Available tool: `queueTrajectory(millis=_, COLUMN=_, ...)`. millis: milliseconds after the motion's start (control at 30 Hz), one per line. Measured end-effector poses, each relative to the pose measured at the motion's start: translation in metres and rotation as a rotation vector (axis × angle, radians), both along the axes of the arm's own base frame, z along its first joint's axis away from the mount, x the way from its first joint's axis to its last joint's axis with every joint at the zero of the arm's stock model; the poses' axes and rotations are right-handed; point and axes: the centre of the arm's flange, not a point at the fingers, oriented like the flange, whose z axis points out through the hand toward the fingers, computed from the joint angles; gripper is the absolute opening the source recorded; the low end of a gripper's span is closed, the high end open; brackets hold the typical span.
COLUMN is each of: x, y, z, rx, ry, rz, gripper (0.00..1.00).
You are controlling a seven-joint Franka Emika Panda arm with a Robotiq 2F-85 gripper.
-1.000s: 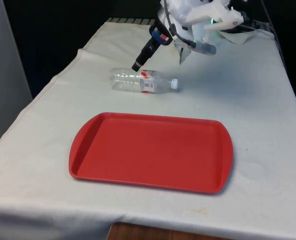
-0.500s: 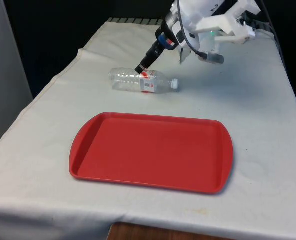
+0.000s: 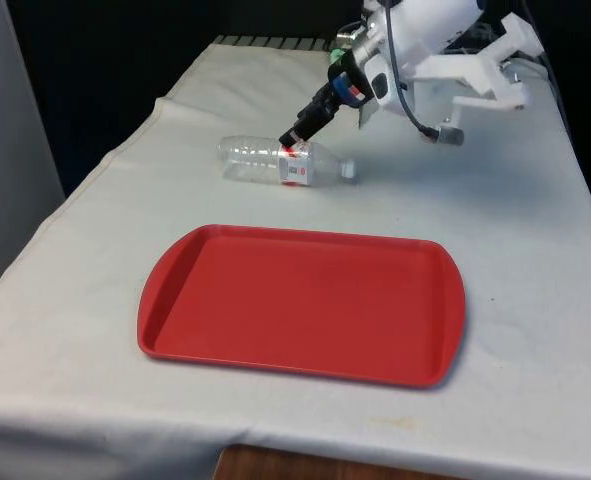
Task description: Place the bottle upright on the tray.
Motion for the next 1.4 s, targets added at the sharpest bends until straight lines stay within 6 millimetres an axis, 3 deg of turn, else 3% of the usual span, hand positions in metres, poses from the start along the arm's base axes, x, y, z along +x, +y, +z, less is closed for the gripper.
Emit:
queueTrajectory(millis=333, x=0.0, y=0.013, z=-0.007, rx=-0.048, ry=-0.003, rz=-0.006, gripper=1.0)
queueTrajectory(millis=633, x=0.001, y=0.024, z=-0.03, rx=-0.095, ry=-0.027, rz=-0.015, gripper=1.0)
queueTrajectory(millis=1067, x=0.0, y=0.013, z=-0.054, rx=-0.149, ry=-0.032, rz=-0.017, gripper=1.0)
queueTrajectory(millis=1400, x=0.001, y=0.009, z=-0.057, rx=-0.166, ry=-0.025, rz=-0.017, gripper=1.0)
